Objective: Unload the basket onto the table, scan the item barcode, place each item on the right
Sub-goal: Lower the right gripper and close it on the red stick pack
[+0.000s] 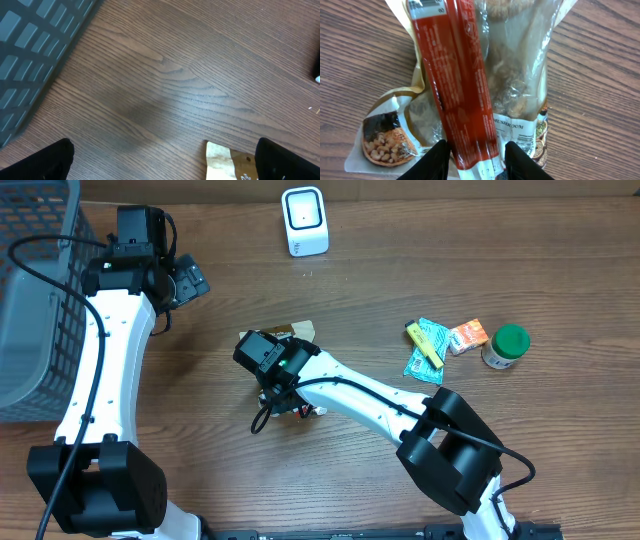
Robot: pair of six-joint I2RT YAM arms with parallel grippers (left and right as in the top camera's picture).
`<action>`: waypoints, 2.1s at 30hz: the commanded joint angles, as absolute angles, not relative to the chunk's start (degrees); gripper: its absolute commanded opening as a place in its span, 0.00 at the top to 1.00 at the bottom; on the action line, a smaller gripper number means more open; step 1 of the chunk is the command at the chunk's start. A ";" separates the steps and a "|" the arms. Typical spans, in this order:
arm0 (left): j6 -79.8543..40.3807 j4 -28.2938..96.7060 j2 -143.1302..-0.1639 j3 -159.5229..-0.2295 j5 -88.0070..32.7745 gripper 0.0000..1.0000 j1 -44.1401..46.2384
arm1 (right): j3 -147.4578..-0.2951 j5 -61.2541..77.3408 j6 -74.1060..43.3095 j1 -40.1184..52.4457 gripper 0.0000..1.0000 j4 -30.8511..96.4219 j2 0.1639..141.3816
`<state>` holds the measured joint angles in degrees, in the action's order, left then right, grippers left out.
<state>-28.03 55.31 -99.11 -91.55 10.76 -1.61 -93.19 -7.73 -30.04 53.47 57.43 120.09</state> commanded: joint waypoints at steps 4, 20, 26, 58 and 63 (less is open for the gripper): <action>-26.79 55.27 -98.61 -91.90 10.90 0.00 -1.74 | -92.90 -8.54 -30.65 54.06 0.62 57.19 119.61; -26.79 55.27 -98.61 -91.90 10.90 0.00 -1.74 | -92.36 -8.34 -30.65 54.37 0.67 58.33 119.61; -26.81 55.27 -98.61 -91.90 10.90 0.00 -1.74 | -89.69 -8.32 -30.63 54.37 0.68 56.18 119.61; -26.79 55.27 -98.61 -91.90 10.90 0.00 -1.74 | -89.36 -8.34 -29.56 54.37 0.66 57.91 119.61; -26.81 55.27 -98.61 -91.90 10.90 0.00 -1.74 | -89.36 -8.32 -29.56 54.37 0.77 57.71 119.61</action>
<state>-28.03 55.31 -99.11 -91.55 10.76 -1.61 -89.89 -7.90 -29.67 54.04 58.00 120.09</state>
